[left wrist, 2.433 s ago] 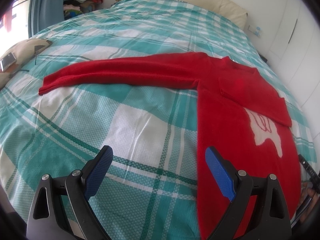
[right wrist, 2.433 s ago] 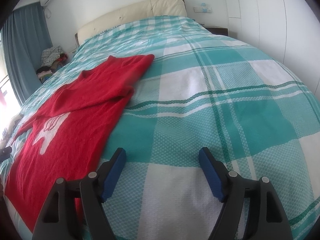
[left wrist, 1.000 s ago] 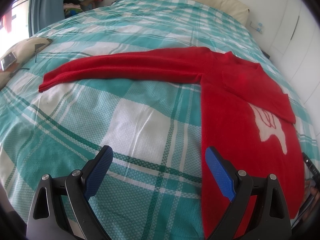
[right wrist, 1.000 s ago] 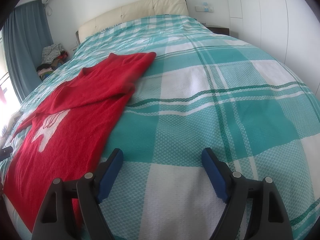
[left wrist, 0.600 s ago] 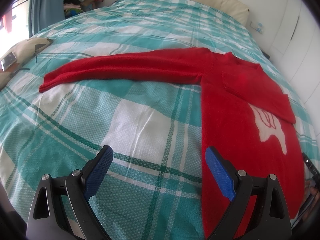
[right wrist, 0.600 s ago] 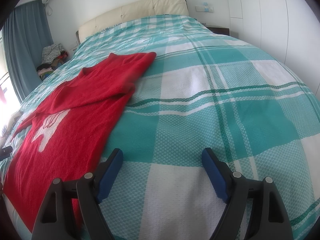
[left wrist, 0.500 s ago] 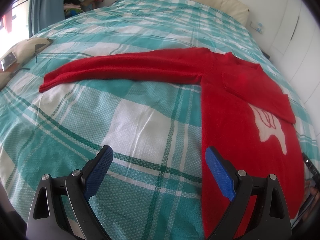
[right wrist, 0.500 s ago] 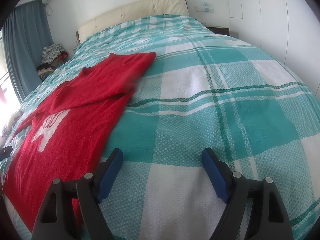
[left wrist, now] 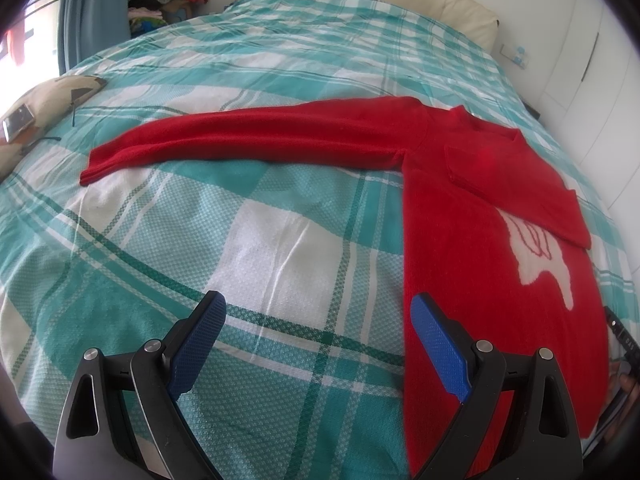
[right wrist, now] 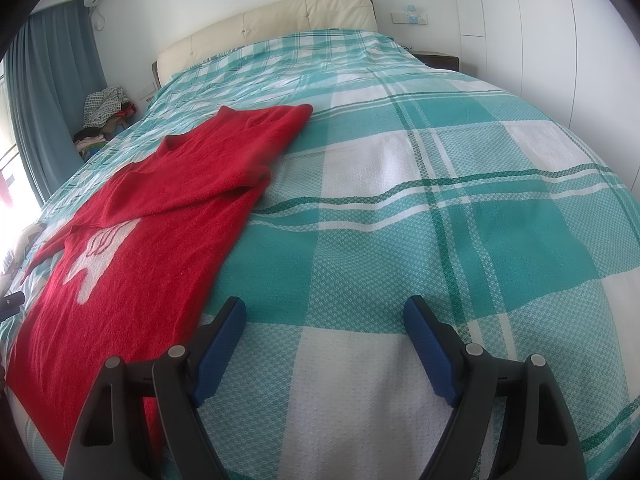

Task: Fold small clothes

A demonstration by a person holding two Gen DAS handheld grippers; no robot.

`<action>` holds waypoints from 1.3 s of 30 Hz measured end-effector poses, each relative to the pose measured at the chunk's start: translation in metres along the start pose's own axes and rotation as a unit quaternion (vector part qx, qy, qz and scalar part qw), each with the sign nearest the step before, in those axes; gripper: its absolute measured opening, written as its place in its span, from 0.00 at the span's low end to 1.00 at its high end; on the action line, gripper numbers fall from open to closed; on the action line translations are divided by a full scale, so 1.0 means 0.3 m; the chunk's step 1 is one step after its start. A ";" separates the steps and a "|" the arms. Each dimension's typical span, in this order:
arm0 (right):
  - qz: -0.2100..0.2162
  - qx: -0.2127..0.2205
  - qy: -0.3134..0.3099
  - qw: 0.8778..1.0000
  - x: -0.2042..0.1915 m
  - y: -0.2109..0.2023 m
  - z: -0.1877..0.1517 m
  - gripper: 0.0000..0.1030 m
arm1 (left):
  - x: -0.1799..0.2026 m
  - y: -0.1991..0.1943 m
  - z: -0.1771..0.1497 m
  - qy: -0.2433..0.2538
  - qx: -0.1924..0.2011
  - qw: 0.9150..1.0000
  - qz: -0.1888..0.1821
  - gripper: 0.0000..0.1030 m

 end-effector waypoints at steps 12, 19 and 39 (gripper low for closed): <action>0.000 0.000 0.000 1.000 0.000 -0.001 0.000 0.79 | 0.000 0.000 0.000 0.001 0.000 1.000 0.000 0.92; 0.000 0.000 0.000 1.000 0.000 -0.001 0.000 0.79 | 0.000 0.000 0.000 0.000 0.000 1.000 0.000 0.92; 0.000 0.000 0.000 1.000 -0.001 -0.001 -0.001 0.79 | -0.074 -0.046 0.078 -0.049 -0.013 0.997 -0.054 0.92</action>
Point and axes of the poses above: each gripper's, at about its wrist camera, not at the fingertips, and y roughly the way its jaws point, x to its right, z to its top, the point moved 4 cm from there along y, roughly the way its jaws point, and after that the axes turned 14 degrees about -y, right-handed, at the moved point
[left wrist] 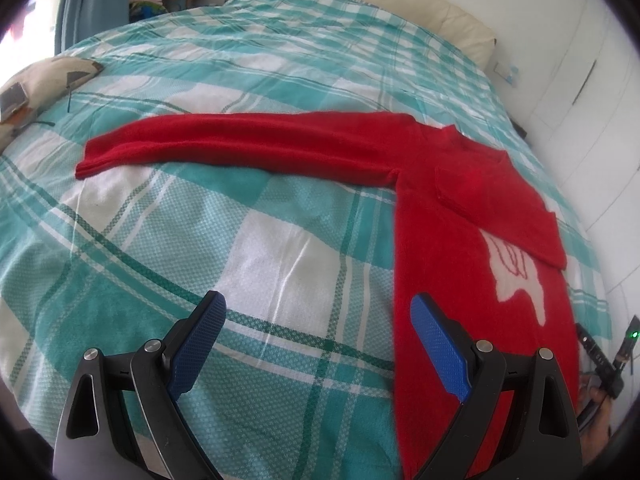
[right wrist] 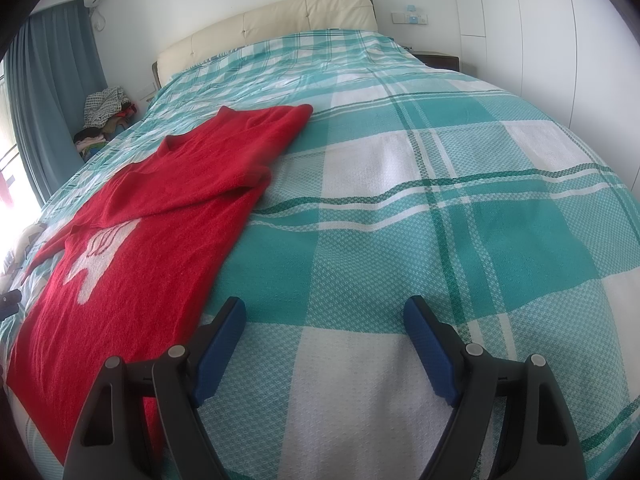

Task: Fold small clothes

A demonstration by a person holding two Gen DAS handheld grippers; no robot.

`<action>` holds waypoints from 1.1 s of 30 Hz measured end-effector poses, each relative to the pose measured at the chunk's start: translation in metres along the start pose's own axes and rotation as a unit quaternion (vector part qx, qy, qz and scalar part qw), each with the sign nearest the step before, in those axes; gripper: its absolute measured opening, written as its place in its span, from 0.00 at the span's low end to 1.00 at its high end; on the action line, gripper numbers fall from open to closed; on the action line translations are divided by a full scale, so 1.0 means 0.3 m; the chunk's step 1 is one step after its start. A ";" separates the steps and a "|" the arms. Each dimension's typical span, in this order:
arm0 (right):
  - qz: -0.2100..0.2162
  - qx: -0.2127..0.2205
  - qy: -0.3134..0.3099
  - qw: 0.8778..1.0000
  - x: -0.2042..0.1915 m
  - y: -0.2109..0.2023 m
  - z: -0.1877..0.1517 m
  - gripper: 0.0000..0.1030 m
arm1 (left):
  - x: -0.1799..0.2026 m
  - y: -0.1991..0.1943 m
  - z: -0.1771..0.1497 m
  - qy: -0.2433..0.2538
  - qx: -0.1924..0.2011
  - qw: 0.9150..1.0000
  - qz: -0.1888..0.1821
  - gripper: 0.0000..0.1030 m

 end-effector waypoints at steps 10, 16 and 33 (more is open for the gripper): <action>-0.001 -0.001 -0.003 1.000 -0.007 0.002 -0.004 0.79 | -0.493 -0.019 0.506 -0.169 0.002 0.983 0.069 0.91; -0.004 -0.005 -0.009 1.000 -0.011 0.009 -0.004 0.81 | -0.606 0.154 0.533 -0.200 -0.072 0.974 0.078 0.81; -0.008 -0.012 -0.016 1.000 -0.012 0.018 -0.002 0.82 | 0.291 -0.099 0.643 0.103 0.024 0.994 -0.001 0.04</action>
Point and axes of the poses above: each gripper's, at about its wrist camera, not at the fingertips, and y roughly the way its jaws point, x to its right, z to its top, the point moved 4 cm from there along y, roughly the way its jaws point, and after that the axes turned 14 degrees about -y, right-handed, at the moved point
